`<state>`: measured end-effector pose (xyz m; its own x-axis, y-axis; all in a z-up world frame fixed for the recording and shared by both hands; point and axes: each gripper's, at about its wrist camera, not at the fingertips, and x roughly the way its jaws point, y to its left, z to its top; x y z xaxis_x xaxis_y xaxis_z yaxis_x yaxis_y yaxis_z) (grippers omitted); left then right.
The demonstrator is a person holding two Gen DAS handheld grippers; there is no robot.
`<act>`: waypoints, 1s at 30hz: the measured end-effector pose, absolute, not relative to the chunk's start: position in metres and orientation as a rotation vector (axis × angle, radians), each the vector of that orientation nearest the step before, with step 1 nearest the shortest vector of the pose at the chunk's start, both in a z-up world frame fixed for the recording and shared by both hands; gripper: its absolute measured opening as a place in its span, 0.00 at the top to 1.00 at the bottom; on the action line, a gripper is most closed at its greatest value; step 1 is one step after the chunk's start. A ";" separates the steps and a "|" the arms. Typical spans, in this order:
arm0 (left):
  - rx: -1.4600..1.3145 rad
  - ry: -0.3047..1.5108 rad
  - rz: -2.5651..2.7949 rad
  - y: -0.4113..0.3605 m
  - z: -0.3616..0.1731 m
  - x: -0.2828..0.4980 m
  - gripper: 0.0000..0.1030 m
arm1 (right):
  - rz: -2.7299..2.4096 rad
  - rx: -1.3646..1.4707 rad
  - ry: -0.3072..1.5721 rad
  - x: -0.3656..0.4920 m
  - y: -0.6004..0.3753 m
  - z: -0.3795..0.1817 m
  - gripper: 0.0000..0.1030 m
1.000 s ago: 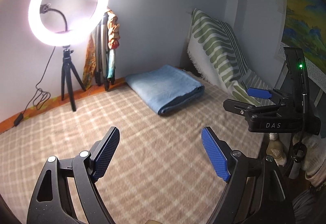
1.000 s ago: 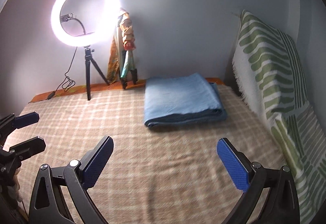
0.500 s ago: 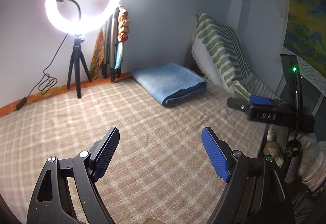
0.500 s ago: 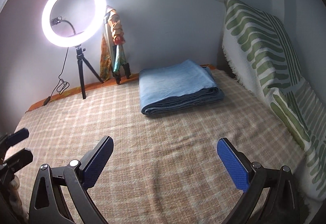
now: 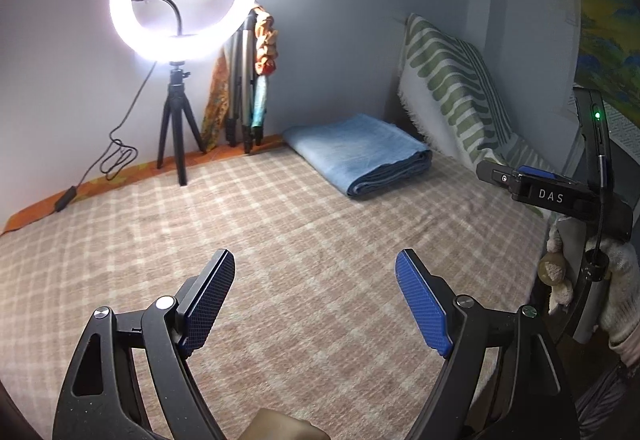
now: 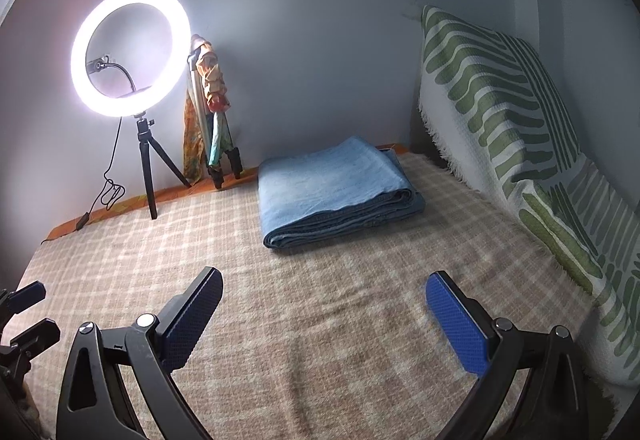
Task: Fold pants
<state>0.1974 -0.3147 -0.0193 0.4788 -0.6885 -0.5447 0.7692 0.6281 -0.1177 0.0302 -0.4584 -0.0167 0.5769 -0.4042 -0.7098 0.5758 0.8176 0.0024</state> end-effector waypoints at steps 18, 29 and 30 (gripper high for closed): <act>0.181 0.574 -0.846 -0.313 -0.016 0.192 0.13 | -0.551 0.187 0.770 0.040 -0.449 -0.024 0.00; 0.171 0.586 -0.849 -0.310 -0.015 0.194 0.13 | -0.545 0.176 0.792 0.045 -0.445 -0.029 0.00; 0.172 0.586 -0.847 -0.310 -0.014 0.194 0.13 | -0.545 0.174 0.794 0.045 -0.445 -0.030 0.00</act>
<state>0.1936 -0.3100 -0.0145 0.5160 -0.6555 -0.5515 0.7476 0.6589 -0.0836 0.0455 -0.4446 -0.0298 0.5720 -0.3982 -0.7171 0.5257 0.8491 -0.0522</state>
